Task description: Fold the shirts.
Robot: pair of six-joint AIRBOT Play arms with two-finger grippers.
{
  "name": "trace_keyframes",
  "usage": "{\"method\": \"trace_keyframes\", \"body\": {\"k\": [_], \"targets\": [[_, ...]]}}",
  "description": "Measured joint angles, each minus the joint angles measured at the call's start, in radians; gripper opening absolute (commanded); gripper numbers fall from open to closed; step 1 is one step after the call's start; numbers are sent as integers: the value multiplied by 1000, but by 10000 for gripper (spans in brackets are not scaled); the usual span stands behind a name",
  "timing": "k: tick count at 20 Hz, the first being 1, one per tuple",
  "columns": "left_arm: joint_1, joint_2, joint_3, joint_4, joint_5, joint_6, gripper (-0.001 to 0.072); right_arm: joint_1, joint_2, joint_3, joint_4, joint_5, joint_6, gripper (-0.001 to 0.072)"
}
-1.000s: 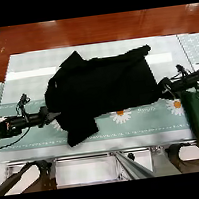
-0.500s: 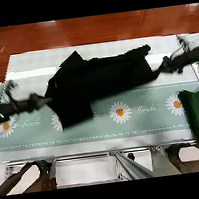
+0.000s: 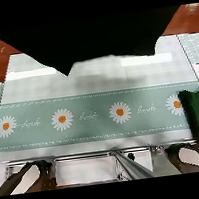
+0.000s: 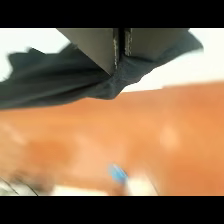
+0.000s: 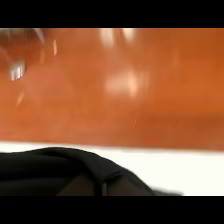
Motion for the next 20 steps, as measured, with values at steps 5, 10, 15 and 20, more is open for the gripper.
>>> {"method": "trace_keyframes", "body": {"k": [5,10,15,20], "targets": [[0,148,209,258,-16,-72,22,0,256,0,-91,4,0,20],[-21,319,243,474,-56,-116,22,0,417,-1,-183,116,2,20],[-93,432,88,558,-109,-161,22,1,503,-134,-211,227,25,20],[-113,421,-283,544,-90,-197,22,1,501,-502,-154,198,1,20]]}}
